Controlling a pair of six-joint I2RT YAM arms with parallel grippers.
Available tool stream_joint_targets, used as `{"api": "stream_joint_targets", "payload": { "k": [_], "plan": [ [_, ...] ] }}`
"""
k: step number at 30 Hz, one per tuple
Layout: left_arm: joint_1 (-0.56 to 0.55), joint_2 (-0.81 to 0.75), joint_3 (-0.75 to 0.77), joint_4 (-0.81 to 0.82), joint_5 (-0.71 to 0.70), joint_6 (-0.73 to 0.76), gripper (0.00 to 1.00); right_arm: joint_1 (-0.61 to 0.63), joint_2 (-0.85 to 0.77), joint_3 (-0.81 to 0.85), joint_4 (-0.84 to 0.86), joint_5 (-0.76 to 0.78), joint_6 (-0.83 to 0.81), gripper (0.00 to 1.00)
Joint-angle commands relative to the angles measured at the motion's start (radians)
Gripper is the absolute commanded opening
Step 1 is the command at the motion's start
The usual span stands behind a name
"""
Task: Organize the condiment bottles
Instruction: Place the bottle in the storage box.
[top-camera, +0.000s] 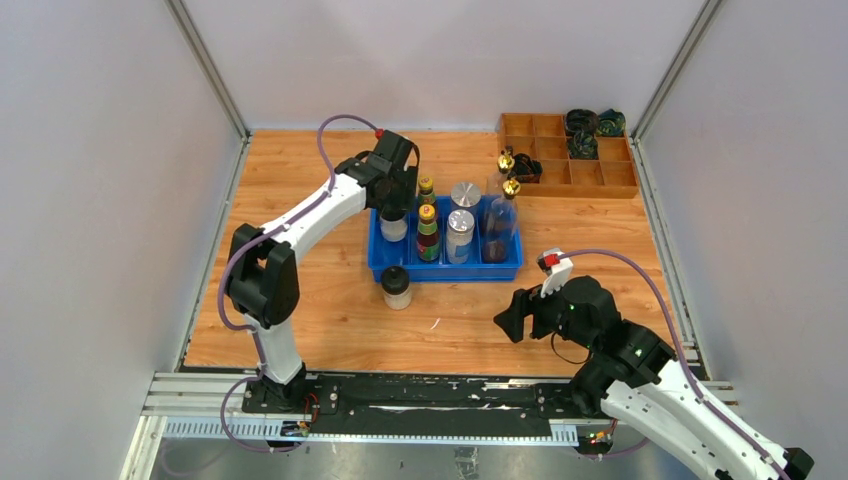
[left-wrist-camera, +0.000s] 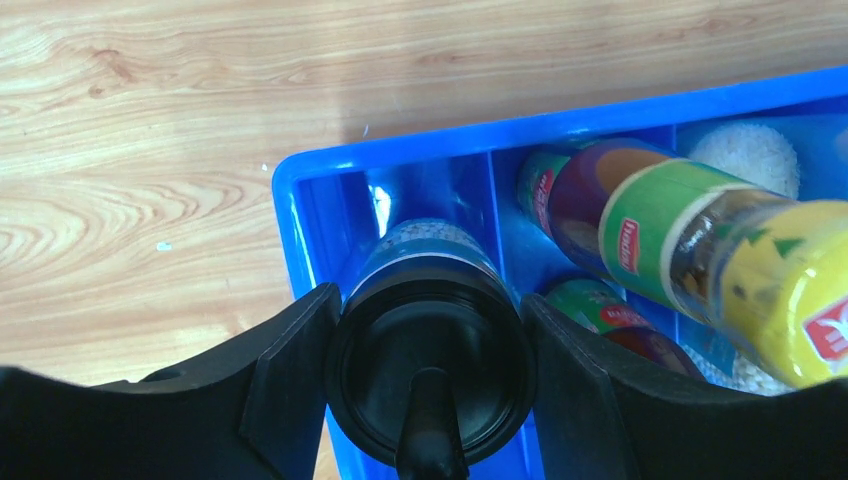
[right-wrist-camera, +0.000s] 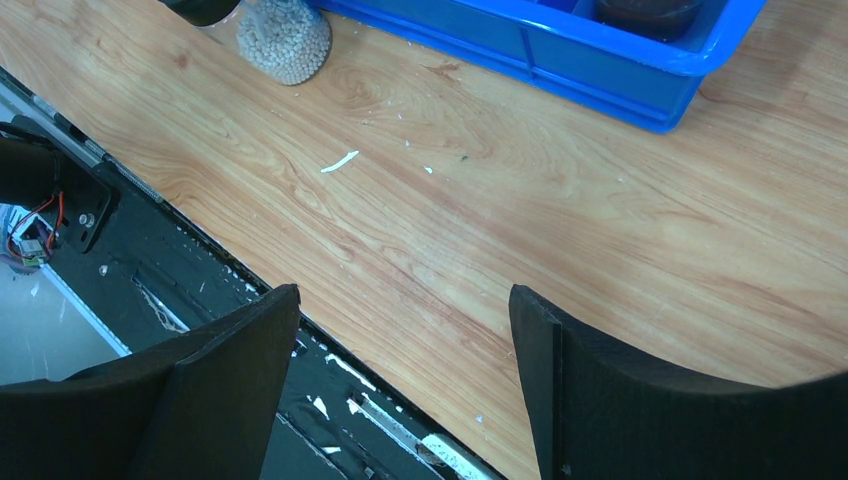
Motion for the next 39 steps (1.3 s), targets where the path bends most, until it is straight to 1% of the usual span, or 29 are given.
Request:
{"api": "stream_joint_targets", "payload": {
  "k": [1,8,19,25,29,31,32,35,36,39],
  "plan": [
    [0.020,-0.025,-0.024,0.135,0.006,0.004,0.53,0.016,-0.008,0.036,-0.026,0.006,0.008,0.82],
    [0.038,0.016,-0.027,0.179,0.010,0.026,0.53,0.015,0.010,0.047,-0.030,0.007,0.006,0.82],
    [0.039,0.057,-0.028,0.131,0.026,0.005,0.53,0.016,0.024,0.057,-0.037,0.010,0.000,0.82],
    [0.038,0.045,-0.067,0.137,0.028,-0.010,0.54,0.017,0.031,0.055,-0.030,0.008,0.000,0.82],
    [0.038,0.032,-0.079,0.130,0.027,-0.013,0.62,0.017,0.026,0.048,-0.028,0.004,0.001,0.82],
    [0.039,0.023,-0.089,0.139,0.027,-0.012,0.81,0.019,0.020,0.043,-0.027,0.005,0.004,0.82],
    [0.039,0.022,-0.090,0.139,0.026,-0.013,0.86,0.019,0.017,0.041,-0.027,0.004,0.003,0.82],
    [0.038,0.024,-0.079,0.133,0.026,-0.008,0.89,0.019,0.008,0.036,-0.026,0.001,0.010,0.82],
    [0.038,0.024,-0.075,0.132,0.027,-0.007,0.93,0.019,0.007,0.035,-0.026,0.001,0.010,0.82],
    [0.039,0.013,-0.063,0.124,0.027,-0.008,0.95,0.020,0.001,0.033,-0.026,0.001,0.012,0.82]
  ]
}}
